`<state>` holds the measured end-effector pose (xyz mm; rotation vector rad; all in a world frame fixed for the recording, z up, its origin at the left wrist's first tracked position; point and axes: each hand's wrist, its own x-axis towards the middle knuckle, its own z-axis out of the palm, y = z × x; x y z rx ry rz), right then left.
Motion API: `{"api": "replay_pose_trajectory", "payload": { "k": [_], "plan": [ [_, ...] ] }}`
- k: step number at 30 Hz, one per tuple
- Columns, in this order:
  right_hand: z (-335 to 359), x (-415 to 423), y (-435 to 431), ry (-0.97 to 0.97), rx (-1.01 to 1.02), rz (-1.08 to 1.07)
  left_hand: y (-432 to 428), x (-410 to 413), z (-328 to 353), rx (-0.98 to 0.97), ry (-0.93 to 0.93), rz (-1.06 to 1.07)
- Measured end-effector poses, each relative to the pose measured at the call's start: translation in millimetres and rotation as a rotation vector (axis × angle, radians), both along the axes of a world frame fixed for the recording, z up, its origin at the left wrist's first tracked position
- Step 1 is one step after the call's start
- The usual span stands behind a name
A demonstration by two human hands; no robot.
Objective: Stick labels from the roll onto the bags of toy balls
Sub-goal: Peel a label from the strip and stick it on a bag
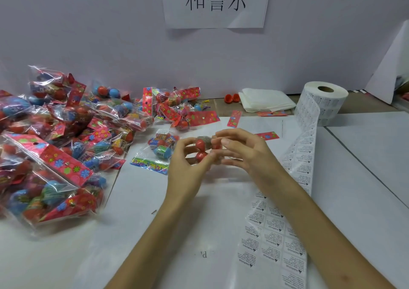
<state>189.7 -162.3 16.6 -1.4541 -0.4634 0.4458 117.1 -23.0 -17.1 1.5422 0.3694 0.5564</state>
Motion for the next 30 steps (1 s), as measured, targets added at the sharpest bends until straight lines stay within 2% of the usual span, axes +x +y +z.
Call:
{"api": "replay_pose_trajectory", "payload": {
  "k": [2, 5, 7, 9, 12, 15, 19, 21, 22, 27, 28, 30],
  "plan": [
    [2.8, 1.4, -0.7, -0.062, 0.018, -0.027, 7.1, 1.4, -1.7, -0.103, 0.035, 0.035],
    [4.6, 10.5, -9.3, -0.369, -0.105, -0.388, 14.4, 3.8, -3.4, -0.189, 0.12, 0.023],
    [4.9, 15.9, -18.3, -0.582, -0.209, -0.688, 15.4, 3.6, -6.2, -0.046, 0.155, 0.045],
    [4.4, 20.6, -27.5, -0.69, -0.261, -0.941, 13.6, 1.5, -4.6, 0.147, 0.164, 0.099],
    [2.5, 30.4, -37.8, -0.586, -0.339, -1.081, 11.8, 0.1, -3.1, 0.414, 0.154, 0.22],
    [-0.1, 41.5, -47.9, -0.374, -0.307, -0.998, 8.4, -1.1, 0.5, 0.543, 0.042, 0.272],
    [0.5, 43.7, -47.8, -0.009, -0.092, -0.837, 0.4, -3.5, 4.2, 0.414, -0.076, 0.166],
    [-0.3, 42.7, -40.0, 0.13, 0.04, -0.698, -2.1, -3.6, 4.7, 0.346, -0.091, 0.139],
    [-1.4, 42.5, -36.1, 0.171, 0.043, -0.615, -2.0, -3.5, 4.8, 0.321, -0.094, 0.14],
    [-10.2, 29.1, -27.9, 0.182, -0.349, 0.009, 5.8, -3.4, 5.7, 0.153, -0.097, 0.143],
    [-12.1, 26.1, -26.8, 0.16, -0.395, 0.09, 7.6, -3.2, 5.2, 0.115, -0.09, 0.141],
    [-12.8, 24.0, -24.5, 0.103, -0.375, 0.091, 8.7, -2.9, 5.0, 0.074, -0.08, 0.131]
  ]
}}
